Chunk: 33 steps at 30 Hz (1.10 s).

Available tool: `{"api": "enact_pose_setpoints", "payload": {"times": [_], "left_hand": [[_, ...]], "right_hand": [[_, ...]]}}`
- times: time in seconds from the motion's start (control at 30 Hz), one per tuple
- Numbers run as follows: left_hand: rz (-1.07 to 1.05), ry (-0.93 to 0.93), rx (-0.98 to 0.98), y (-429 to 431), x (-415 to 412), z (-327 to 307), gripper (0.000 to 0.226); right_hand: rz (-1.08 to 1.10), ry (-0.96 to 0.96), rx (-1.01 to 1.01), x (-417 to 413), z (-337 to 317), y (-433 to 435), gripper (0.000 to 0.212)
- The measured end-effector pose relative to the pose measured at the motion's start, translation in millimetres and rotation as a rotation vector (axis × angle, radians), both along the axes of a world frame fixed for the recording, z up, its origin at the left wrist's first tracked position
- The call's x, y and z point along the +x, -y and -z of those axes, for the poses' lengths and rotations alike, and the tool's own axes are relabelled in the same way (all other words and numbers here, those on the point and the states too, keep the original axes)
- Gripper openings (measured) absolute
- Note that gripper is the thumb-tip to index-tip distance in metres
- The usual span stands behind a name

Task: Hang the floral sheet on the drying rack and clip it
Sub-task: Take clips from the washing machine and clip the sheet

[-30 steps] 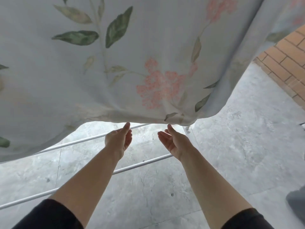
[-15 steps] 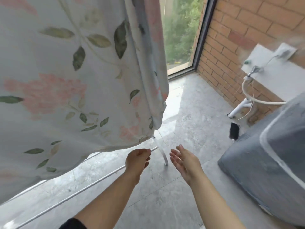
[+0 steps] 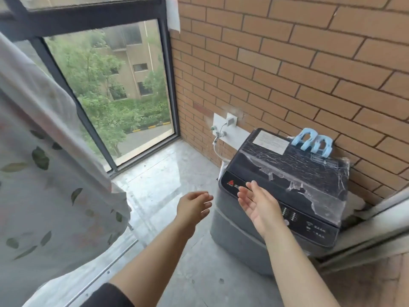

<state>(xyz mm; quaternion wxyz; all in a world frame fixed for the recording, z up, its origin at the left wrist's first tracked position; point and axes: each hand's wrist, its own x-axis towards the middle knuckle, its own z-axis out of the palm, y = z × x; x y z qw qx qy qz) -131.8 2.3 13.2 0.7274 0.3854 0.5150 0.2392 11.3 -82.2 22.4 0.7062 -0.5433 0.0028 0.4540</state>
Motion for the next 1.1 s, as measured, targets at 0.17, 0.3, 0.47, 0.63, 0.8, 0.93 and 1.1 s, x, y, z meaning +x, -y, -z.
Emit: {"api": "enact_pose_setpoints", "payload": {"times": [0.17, 0.3, 0.47, 0.63, 0.8, 0.93, 1.1], "left_hand": [[0.13, 0.039, -0.003, 14, 67, -30, 0.01], [0.181, 0.066, 0.026, 14, 119, -27, 0.011], [0.28, 0.122, -0.029, 9, 181, -28, 0.011], [0.391, 0.15, -0.018, -25, 249, -31, 0.011], [0.475, 0.137, -0.017, -81, 306, -40, 0.012], [0.502, 0.103, 0.008, -126, 344, -43, 0.007], [0.53, 0.067, -0.008, -149, 388, -36, 0.007]], "right_hand": [[0.147, -0.003, -0.005, 60, -28, 45, 0.017], [0.248, -0.02, 0.008, 98, -26, 68, 0.02], [0.31, 0.003, -0.008, 150, -34, 89, 0.021], [0.413, 0.061, -0.034, 209, -37, 80, 0.024], [0.461, 0.038, -0.042, 251, -40, 35, 0.026], [0.516, 0.029, -0.049, 278, -39, -4, 0.026], [0.551, -0.029, -0.073, 309, -22, -24, 0.028]]}}
